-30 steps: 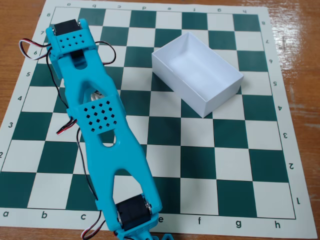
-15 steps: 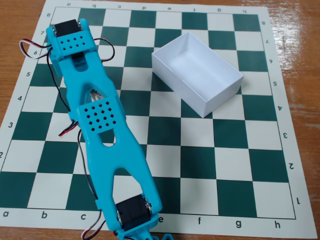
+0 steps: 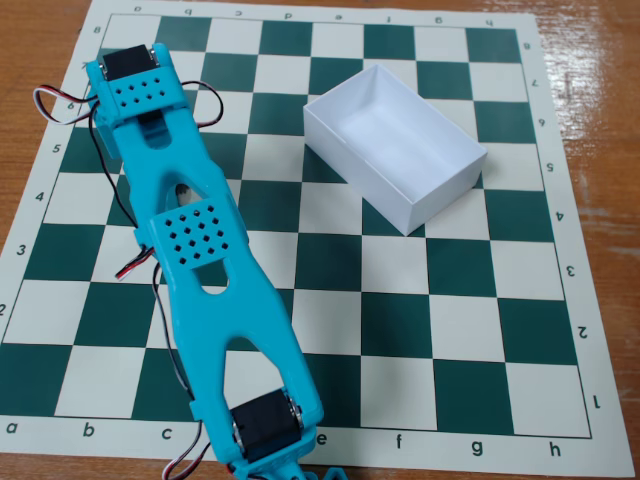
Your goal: Grab the toy horse and put it in the box.
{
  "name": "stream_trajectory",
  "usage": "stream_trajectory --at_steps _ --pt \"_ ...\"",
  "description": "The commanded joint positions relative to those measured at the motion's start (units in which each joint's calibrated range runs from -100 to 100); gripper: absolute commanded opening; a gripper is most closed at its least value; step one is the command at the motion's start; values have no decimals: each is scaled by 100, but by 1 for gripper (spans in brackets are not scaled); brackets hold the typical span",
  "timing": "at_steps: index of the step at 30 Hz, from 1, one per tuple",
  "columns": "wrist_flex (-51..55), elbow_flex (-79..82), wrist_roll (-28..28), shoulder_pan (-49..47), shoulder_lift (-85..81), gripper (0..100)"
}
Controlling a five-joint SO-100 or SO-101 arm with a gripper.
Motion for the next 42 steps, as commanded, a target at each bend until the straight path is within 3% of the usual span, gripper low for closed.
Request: stream_trajectory --at_steps 1,10,18,29,42 --pt "27 -253 26 79 -41 0" --pt "35 466 104 536 -2652 0" --pt "27 284 759 1372 -3652 0" --pt "-31 -1892 1770 2915 -1616 0" --pt "-538 -2547 1926 3322 278 3"
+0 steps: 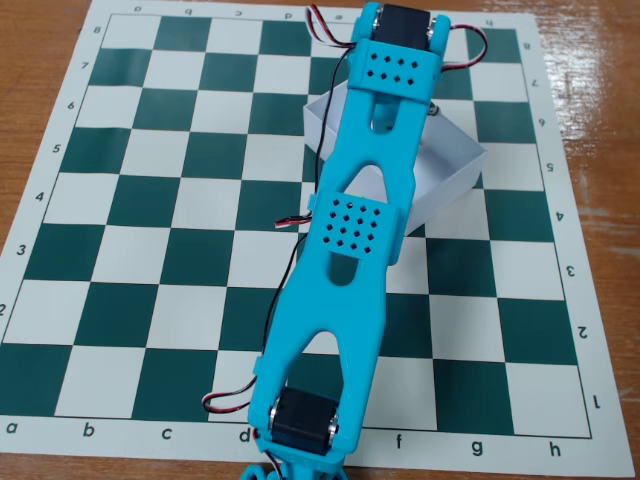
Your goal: Grab the toy horse and put it in the box.
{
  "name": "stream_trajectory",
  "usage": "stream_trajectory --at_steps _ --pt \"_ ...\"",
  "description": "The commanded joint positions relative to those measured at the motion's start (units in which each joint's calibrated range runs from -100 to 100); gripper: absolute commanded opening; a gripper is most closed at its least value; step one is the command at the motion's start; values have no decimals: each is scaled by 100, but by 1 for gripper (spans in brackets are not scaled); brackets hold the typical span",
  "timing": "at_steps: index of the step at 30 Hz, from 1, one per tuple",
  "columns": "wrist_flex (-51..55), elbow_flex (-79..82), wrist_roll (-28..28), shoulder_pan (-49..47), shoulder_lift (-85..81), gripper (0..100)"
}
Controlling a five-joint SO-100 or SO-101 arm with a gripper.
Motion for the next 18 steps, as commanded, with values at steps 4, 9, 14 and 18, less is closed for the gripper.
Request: stream_trajectory --at_steps 4,9,14,18 --pt "-386 -272 11 -15 147 22" --pt "-311 -272 21 -29 112 26" --pt "412 -163 -4 -101 -596 26" --pt "412 1804 -4 -115 -2632 26"
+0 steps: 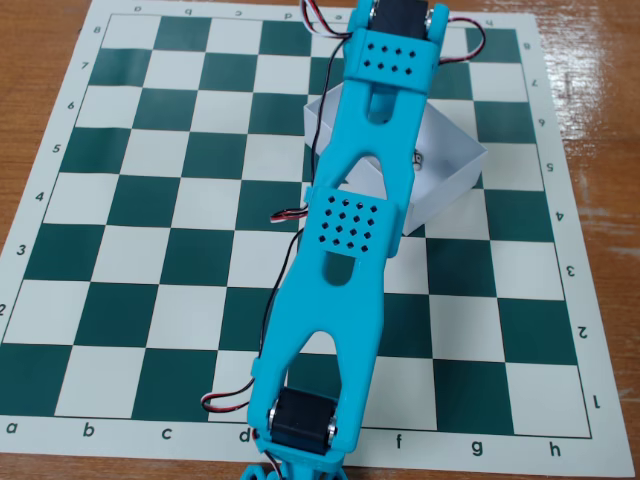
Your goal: Grab the toy horse and put it in the box.
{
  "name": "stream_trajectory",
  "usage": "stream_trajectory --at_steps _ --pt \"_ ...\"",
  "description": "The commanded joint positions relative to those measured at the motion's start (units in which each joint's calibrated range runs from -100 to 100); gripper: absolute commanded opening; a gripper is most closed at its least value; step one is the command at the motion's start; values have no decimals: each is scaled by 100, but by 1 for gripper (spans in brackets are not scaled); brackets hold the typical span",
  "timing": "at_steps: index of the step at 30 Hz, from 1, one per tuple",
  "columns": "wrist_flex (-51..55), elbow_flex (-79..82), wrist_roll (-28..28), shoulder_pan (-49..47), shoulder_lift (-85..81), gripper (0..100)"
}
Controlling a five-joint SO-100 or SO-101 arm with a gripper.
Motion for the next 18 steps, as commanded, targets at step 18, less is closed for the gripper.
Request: stream_trajectory --at_steps 18 --pt "-2273 11511 222 -892 -11607 26"
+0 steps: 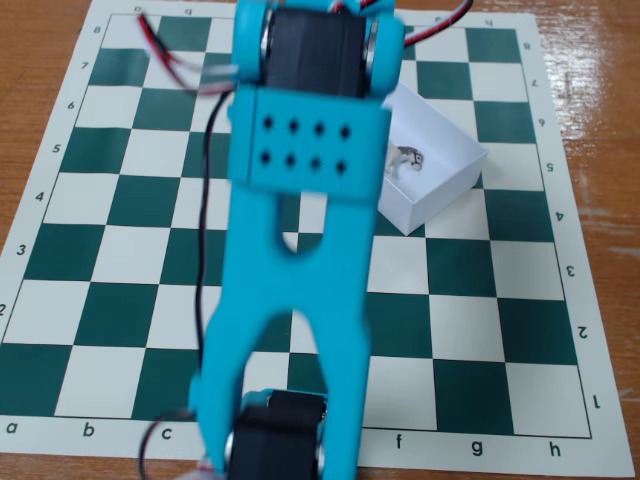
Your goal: Grab the toy horse and put it in the box.
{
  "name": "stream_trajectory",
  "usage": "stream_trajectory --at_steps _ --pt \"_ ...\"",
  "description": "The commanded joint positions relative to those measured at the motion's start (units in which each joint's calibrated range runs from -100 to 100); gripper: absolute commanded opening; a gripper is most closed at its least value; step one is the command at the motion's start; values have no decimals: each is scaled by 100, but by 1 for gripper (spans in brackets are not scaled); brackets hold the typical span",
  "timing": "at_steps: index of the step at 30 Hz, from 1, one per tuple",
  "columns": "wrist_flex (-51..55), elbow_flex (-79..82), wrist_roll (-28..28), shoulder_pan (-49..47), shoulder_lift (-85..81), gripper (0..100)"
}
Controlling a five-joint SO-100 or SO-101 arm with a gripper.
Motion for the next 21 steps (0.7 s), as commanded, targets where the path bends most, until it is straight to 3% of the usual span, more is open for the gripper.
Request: stream_trajectory --at_steps 1,6,12,21 --pt "-747 2773 106 -239 -2800 26" --pt "-1245 4976 321 -125 -4659 39" --pt "-1868 7379 702 168 -6535 40" --pt "-3064 9354 741 139 -6517 40"
